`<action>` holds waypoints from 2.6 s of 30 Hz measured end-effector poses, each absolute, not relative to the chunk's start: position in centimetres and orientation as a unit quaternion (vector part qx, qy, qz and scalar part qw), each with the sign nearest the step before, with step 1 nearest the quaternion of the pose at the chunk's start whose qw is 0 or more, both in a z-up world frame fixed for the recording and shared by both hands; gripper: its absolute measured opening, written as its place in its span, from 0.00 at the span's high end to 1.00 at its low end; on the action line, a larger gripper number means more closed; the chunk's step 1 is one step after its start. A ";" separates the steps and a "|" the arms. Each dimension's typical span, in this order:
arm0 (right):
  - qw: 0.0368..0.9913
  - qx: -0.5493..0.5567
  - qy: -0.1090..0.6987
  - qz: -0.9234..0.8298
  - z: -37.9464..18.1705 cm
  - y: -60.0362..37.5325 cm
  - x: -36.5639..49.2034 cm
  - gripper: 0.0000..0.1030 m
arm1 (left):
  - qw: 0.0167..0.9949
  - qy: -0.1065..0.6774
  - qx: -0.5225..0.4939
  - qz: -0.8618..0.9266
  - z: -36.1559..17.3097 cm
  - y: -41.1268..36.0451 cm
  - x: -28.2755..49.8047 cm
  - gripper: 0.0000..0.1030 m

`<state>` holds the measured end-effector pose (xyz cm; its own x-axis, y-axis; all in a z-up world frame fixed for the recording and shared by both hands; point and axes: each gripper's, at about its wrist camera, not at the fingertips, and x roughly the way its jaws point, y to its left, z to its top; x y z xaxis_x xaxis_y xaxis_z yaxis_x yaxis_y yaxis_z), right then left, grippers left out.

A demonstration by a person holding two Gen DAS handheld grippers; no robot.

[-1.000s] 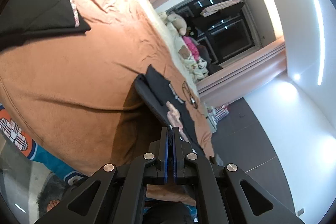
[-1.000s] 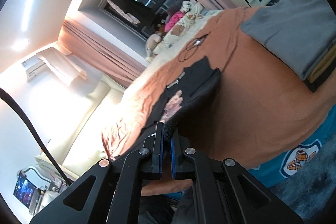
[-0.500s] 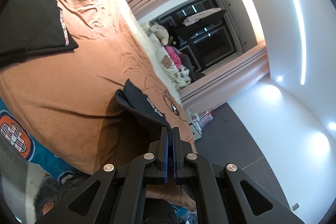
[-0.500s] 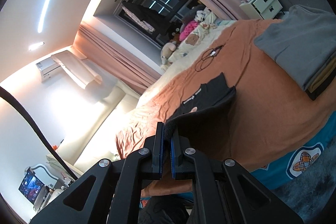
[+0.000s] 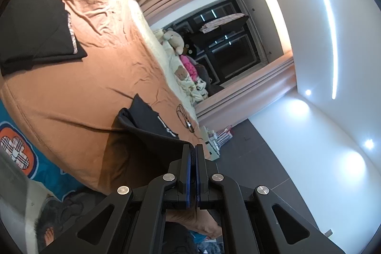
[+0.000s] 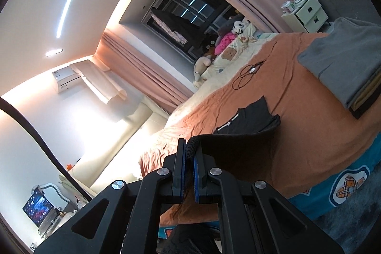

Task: Fold small clothes
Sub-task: 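Lift the held hem with both grippers and fold it over toward the collar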

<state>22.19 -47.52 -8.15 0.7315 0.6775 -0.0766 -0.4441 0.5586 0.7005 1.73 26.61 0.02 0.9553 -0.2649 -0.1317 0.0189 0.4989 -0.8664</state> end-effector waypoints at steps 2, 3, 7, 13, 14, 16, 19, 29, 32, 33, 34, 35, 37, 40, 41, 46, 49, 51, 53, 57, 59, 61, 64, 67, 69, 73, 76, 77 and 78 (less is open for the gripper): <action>0.867 0.339 0.179 0.320 -9.0 -47.4 23.6 0.98 | 0.855 0.130 -0.495 -0.083 -0.3 26.6 2.1 0.98; 0.867 0.337 0.183 0.318 -8.9 -47.2 24.3 0.98 | 0.856 0.132 -0.493 -0.082 -0.3 26.6 2.4 0.98; 0.871 0.329 0.187 0.314 -9.0 -46.2 27.3 0.98 | 0.856 0.138 -0.491 -0.082 0.0 27.1 4.3 0.98; 0.875 0.325 0.184 0.307 -7.7 -45.5 32.3 0.98 | 0.863 0.139 -0.479 -0.081 1.7 28.0 7.6 0.98; 0.876 0.323 0.184 0.307 -7.2 -45.7 32.4 0.98 | 0.864 0.140 -0.477 -0.080 1.9 28.2 8.2 0.98; 0.879 0.318 0.185 0.304 -6.6 -45.2 34.3 0.98 | 0.865 0.141 -0.474 -0.080 2.5 28.5 9.7 0.98; 0.882 0.310 0.186 0.303 -5.4 -44.6 35.7 0.98 | 0.868 0.145 -0.468 -0.080 3.3 28.8 11.8 0.98; 0.894 0.289 0.190 0.284 -3.0 -43.1 38.7 0.98 | 0.880 0.159 -0.440 -0.077 6.3 29.3 18.2 0.98; 0.896 0.287 0.194 0.279 -2.5 -42.7 39.3 0.98 | 0.881 0.166 -0.437 -0.074 6.5 29.5 20.2 0.98; 0.896 0.286 0.195 0.278 -2.3 -42.5 39.5 0.98 | 0.881 0.169 -0.435 -0.072 6.6 29.5 20.9 0.98; 0.897 0.283 0.198 0.275 -2.2 -42.1 40.0 0.98 | 0.882 0.172 -0.433 -0.071 6.6 29.6 21.5 0.98; 0.898 0.281 0.200 0.273 -2.0 -42.0 40.1 0.98 | 0.882 0.175 -0.432 -0.070 6.7 29.6 22.1 0.98; 0.899 0.278 0.205 0.271 -1.8 -41.6 40.6 0.98 | 0.883 0.181 -0.428 -0.067 6.7 29.6 23.5 0.98; 0.900 0.272 0.214 0.266 -1.4 -40.8 41.6 0.98 | 0.884 0.191 -0.422 -0.061 6.5 29.6 25.2 0.98; 0.900 0.271 0.217 0.263 -1.3 -40.6 41.9 0.98 | 0.884 0.194 -0.421 -0.060 6.4 29.7 25.7 0.98; 0.899 0.270 0.232 0.254 -0.9 -39.6 43.9 0.98 | 0.885 0.219 -0.407 -0.043 5.4 30.0 28.8 0.98; 0.899 0.268 0.243 0.248 -0.8 -39.0 45.2 0.98 | 0.884 0.237 -0.401 -0.032 4.3 30.4 30.7 0.98; 0.896 0.270 0.253 0.245 -0.9 -38.5 46.3 0.98 | 0.883 0.248 -0.398 -0.026 3.6 30.6 32.0 0.98; 0.895 0.268 0.263 0.240 -0.9 -38.0 47.5 0.98 | 0.881 0.258 -0.396 -0.019 2.7 30.8 33.3 0.98; 0.893 0.265 0.280 0.233 -0.8 -36.9 49.9 0.98 | 0.878 0.277 -0.391 -0.004 0.9 31.4 36.0 0.98; 0.892 0.261 0.290 0.228 -0.8 -36.3 51.4 0.98 | 0.875 0.288 -0.388 0.005 -0.2 31.7 37.4 0.98; 0.891 0.259 0.299 0.223 -0.9 -35.7 52.5 0.98 | 0.873 0.304 -0.380 0.016 -1.3 32.0 38.9 0.98; 0.891 0.253 0.310 0.215 -0.9 -34.7 54.3 0.98 | 0.868 0.327 -0.374 0.029 -3.2 32.4 41.0 0.98; 0.891 0.245 0.323 0.203 -1.3 -33.7 55.9 0.98 | 0.864 0.345 -0.364 0.036 -4.8 32.6 43.1 0.98; 0.890 0.242 0.336 0.192 -1.6 -33.0 56.9 0.98 | 0.863 0.354 -0.358 0.039 -5.6 32.6 44.2 0.98; 0.887 0.243 0.347 0.181 -1.6 -32.0 58.5 0.98 | 0.858 0.368 -0.355 0.047 -7.2 32.9 46.5 0.97; 0.887 0.241 0.355 0.172 -1.5 -31.4 59.4 0.98 | 0.854 0.379 -0.353 0.054 -8.3 33.2 47.9 0.97; 0.886 0.240 0.358 0.168 -1.6 -31.3 59.8 0.98 | 0.851 0.385 -0.353 0.058 -8.8 33.4 48.5 0.97; 0.886 0.239 0.362 0.165 -1.7 -31.1 60.1 0.98 | 0.849 0.388 -0.353 0.060 -9.2 33.5 48.9 0.97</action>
